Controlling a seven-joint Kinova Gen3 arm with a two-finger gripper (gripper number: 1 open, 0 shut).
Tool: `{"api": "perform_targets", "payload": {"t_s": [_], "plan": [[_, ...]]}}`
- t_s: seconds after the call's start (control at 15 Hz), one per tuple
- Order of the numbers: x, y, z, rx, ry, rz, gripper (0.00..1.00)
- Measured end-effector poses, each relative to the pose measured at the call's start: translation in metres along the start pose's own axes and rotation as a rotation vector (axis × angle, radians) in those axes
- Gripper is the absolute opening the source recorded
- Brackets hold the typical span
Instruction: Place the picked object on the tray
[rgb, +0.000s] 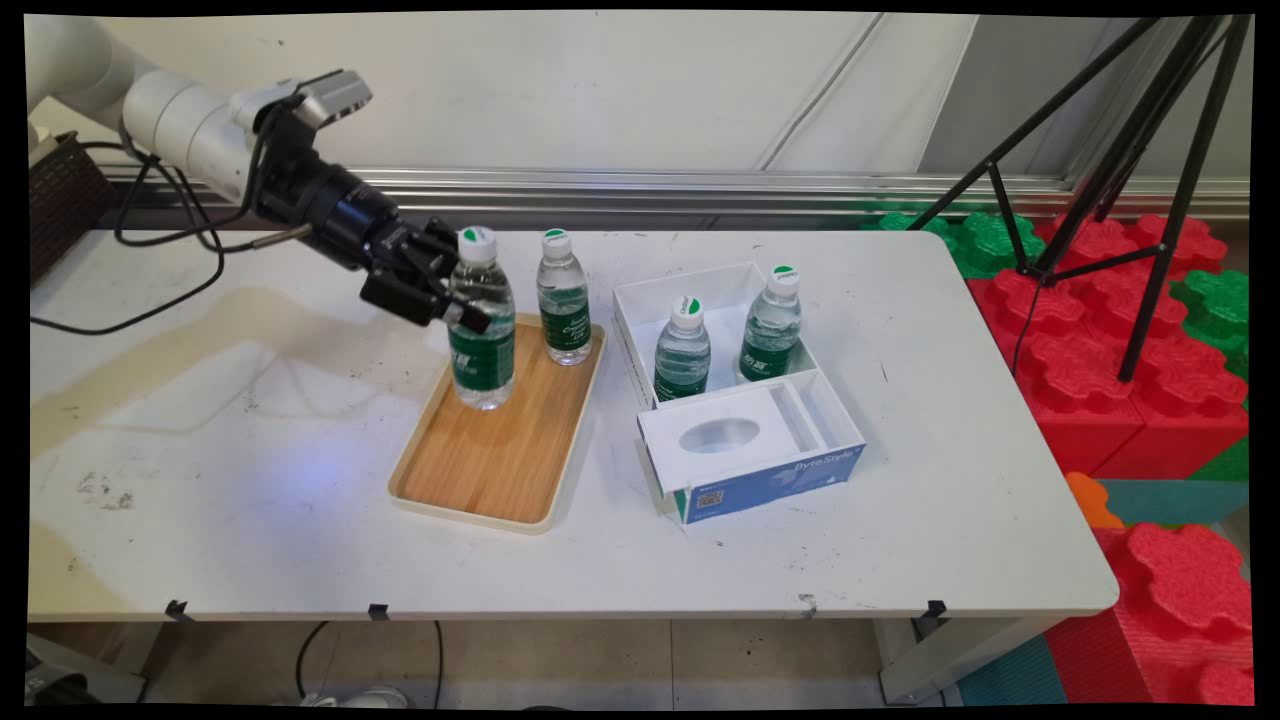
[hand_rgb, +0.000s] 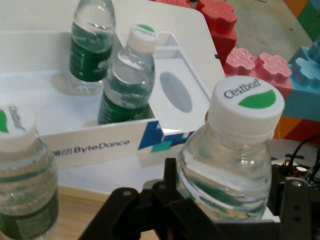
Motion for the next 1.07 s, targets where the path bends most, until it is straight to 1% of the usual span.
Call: {"api": "perform_targets", "payload": {"t_s": [0.53, 0.73, 1.07], "plan": [[-0.026, 0.013, 0.003, -0.025, -0.020, -0.002, 0.00], [-0.034, 0.017, 0.010, -0.033, -0.021, -0.002, 0.00], [-0.043, 0.017, 0.025, -0.035, -0.017, 0.002, 0.00]]}}
